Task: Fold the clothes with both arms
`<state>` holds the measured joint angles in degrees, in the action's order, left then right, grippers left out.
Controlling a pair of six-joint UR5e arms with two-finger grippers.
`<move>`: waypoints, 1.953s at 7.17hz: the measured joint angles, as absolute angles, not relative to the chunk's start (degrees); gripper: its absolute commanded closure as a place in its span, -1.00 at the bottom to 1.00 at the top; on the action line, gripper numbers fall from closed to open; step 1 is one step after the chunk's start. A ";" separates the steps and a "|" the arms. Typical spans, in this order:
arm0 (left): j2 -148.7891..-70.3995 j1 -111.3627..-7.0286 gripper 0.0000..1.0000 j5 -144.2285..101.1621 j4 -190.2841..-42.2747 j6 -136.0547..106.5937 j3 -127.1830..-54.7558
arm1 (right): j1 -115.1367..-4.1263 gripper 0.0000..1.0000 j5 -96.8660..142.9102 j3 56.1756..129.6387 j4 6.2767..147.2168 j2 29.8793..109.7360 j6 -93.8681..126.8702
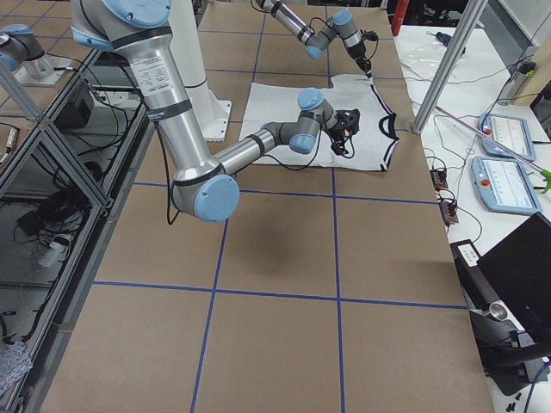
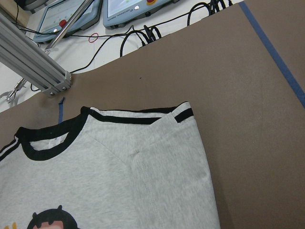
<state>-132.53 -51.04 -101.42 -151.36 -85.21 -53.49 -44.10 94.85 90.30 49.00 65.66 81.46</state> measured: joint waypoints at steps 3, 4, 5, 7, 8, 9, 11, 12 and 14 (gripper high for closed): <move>-138.52 -47.39 1.00 -95.63 -145.23 -88.26 -51.52 | -43.93 -1.00 94.86 89.89 49.20 65.55 81.31; -139.96 -47.05 1.00 -94.27 -144.88 -88.24 -49.49 | -43.90 -1.00 94.84 89.77 49.26 65.44 81.30; -140.67 -46.82 1.00 -92.95 -144.86 -88.17 -48.12 | -43.88 -1.00 94.84 89.57 49.33 65.25 81.30; -141.19 -46.67 -0.05 -92.07 -145.81 -88.06 -46.79 | -43.86 -1.00 94.83 89.19 49.45 65.03 81.24; -141.20 -46.52 -0.09 -92.05 -146.37 -88.01 -46.64 | -43.82 -1.00 94.83 89.15 49.47 64.82 81.24; -140.94 -46.35 -0.08 -92.17 -146.64 -88.01 -47.60 | -43.47 -1.00 94.79 89.17 51.01 63.73 81.39; -137.15 -45.66 -0.09 -92.63 -146.68 -88.00 -55.35 | -40.42 -1.00 93.04 91.36 62.89 59.16 81.89; -134.83 -45.11 -0.09 -93.38 -146.31 -88.03 -59.84 | -36.91 -1.00 90.82 94.07 68.59 58.35 82.61; -127.44 -44.57 -0.09 -96.96 -145.45 -88.13 -71.26 | -29.02 -1.00 86.95 101.38 77.64 58.70 89.38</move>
<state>-127.44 -44.57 -96.96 -145.45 -88.13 -71.26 -29.02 86.95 101.38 77.64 58.70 89.38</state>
